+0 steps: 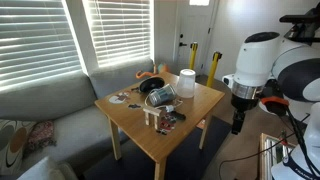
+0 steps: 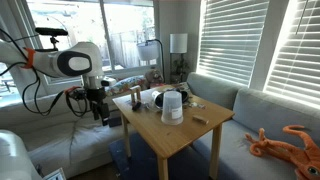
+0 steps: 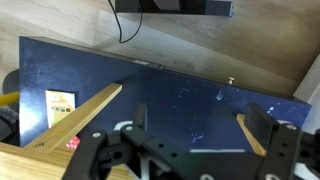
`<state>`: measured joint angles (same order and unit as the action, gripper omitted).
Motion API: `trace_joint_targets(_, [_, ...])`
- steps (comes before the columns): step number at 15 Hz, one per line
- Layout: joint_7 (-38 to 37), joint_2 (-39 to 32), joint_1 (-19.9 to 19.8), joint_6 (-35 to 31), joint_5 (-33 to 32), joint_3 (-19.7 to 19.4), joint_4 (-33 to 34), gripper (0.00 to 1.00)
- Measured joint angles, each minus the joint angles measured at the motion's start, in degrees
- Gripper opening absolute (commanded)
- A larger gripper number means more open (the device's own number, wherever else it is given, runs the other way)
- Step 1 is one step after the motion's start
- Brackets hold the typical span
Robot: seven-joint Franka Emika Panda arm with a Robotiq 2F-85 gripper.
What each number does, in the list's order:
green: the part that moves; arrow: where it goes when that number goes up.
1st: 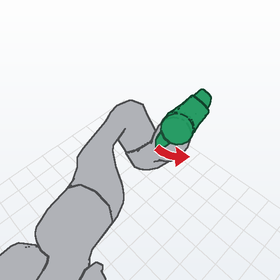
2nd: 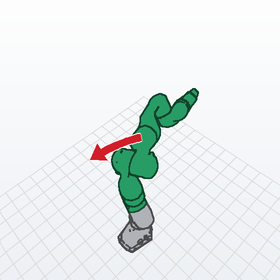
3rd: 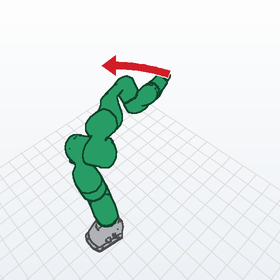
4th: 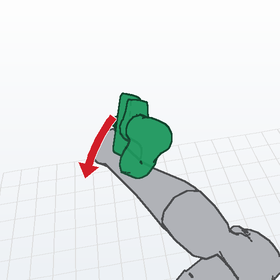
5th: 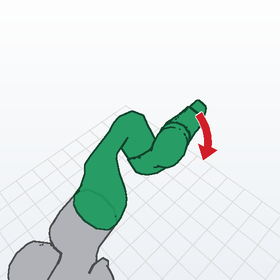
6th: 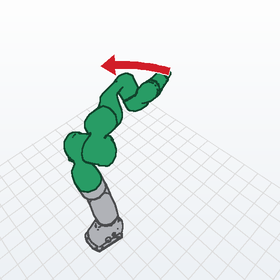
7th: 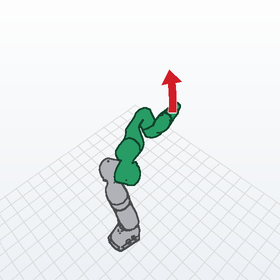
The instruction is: Put the silver cup on the container
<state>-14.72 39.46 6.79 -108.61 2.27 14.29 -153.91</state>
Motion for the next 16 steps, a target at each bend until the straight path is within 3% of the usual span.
trace_joint_targets(11, [0.0, 0.0, 0.0, -0.1, 0.0, -0.1, 0.1, 1.0])
trace_joint_targets(16, [0.0, -2.7, -1.4, -5.3, 0.1, -3.9, 3.6, 1.0])
